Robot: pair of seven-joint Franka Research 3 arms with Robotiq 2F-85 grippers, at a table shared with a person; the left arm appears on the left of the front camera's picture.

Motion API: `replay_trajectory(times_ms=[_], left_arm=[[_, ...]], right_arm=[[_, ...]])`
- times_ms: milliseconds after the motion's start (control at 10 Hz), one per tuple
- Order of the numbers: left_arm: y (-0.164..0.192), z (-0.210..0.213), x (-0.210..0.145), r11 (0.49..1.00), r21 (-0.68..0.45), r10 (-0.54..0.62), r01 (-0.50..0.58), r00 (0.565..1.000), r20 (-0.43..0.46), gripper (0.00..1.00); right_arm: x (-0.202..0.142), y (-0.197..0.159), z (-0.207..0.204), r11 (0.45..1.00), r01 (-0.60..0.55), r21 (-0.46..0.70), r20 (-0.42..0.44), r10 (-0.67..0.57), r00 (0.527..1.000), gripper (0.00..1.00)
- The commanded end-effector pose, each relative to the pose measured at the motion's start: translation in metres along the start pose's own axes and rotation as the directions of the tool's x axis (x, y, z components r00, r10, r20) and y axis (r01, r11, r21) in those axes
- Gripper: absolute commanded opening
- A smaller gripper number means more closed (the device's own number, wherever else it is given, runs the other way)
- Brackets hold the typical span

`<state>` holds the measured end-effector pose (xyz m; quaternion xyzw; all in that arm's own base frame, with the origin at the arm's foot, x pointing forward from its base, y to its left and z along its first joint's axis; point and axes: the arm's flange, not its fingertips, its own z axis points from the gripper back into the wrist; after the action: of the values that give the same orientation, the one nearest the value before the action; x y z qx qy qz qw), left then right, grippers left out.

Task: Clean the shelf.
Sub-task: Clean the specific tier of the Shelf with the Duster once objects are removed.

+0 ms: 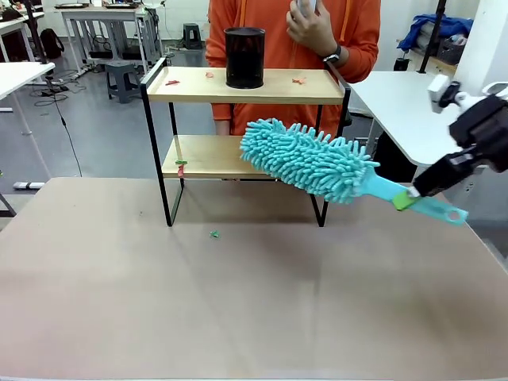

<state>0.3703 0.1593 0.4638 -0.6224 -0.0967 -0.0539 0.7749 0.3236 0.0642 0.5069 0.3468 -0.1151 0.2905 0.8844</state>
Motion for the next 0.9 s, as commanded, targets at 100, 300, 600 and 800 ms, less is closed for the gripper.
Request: replay_trajectory(times_ms=[100,300,600,800], left_arm=[[-0.002,0.000,-0.002,1.000,-0.006,-0.018,0.018,1.000,-0.009,1.00],[-0.002,0.000,-0.002,1.000,-0.006,-0.018,0.018,1.000,-0.009,1.00],[-0.002,0.000,-0.002,1.000,-0.006,-0.018,0.018,1.000,-0.009,1.00],[-0.002,0.000,-0.002,1.000,-0.006,-0.018,0.018,1.000,-0.009,1.00]], right_arm=[[0.048,0.001,-0.039,0.997,0.028,-0.078,0.089,-0.021,0.996,0.12],[0.074,0.000,-0.058,0.994,0.072,-0.083,0.107,-0.063,0.992,0.12],[0.111,-0.001,-0.091,0.987,0.145,-0.070,0.109,-0.137,0.985,0.12],[0.128,0.003,-0.107,0.989,0.135,-0.068,0.076,-0.130,0.989,0.12]])
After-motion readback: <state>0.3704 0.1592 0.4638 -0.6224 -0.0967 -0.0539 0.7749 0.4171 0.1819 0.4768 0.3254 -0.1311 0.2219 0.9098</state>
